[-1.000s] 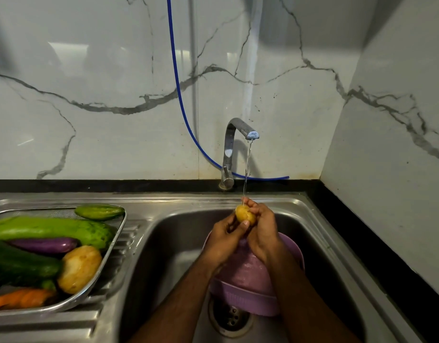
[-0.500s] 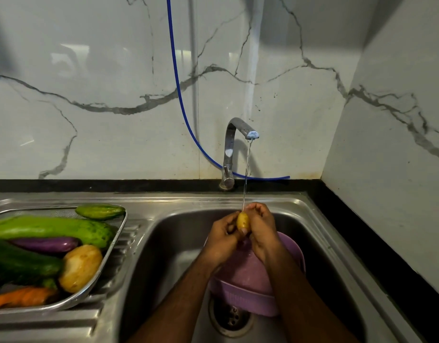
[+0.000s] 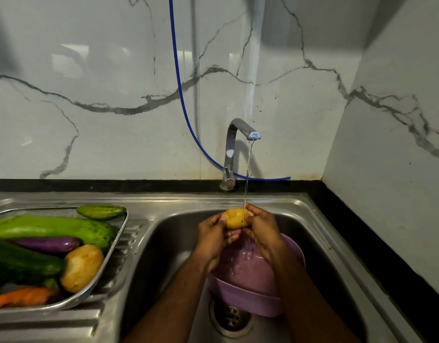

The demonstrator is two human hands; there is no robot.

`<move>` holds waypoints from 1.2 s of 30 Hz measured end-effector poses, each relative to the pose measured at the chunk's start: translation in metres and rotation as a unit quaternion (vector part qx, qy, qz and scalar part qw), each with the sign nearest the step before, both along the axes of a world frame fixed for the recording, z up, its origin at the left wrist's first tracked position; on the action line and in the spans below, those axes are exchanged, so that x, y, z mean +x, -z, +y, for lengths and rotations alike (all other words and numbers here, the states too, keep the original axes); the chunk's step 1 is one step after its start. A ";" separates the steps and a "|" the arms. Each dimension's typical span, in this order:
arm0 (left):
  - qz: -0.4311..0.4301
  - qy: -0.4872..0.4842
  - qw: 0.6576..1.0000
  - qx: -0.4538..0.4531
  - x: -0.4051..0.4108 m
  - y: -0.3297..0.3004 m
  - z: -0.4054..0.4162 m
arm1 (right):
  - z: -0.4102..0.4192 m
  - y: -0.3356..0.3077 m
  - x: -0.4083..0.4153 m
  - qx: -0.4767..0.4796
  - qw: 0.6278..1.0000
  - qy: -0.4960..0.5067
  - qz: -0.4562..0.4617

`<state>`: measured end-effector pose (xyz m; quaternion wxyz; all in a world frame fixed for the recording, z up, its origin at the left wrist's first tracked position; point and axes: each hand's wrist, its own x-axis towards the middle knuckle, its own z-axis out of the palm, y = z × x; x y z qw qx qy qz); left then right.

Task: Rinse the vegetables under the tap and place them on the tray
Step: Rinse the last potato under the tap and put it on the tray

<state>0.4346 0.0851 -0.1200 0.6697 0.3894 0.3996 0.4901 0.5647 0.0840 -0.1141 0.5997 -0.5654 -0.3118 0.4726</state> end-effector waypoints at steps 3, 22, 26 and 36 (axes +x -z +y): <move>-0.005 0.007 0.999 -0.034 -0.002 0.001 0.001 | 0.002 0.002 -0.004 0.018 0.996 0.009 -0.087; 0.245 -0.025 0.961 0.126 0.005 0.020 0.009 | 0.000 0.004 -0.003 -0.033 0.983 -0.019 -0.182; 0.287 -0.083 0.945 0.135 0.004 0.012 0.010 | -0.003 0.006 0.004 -0.024 0.978 0.012 -0.209; 0.375 -0.097 0.907 0.164 -0.035 -0.022 -0.003 | -0.033 -0.005 -0.021 0.130 0.886 -0.105 -0.432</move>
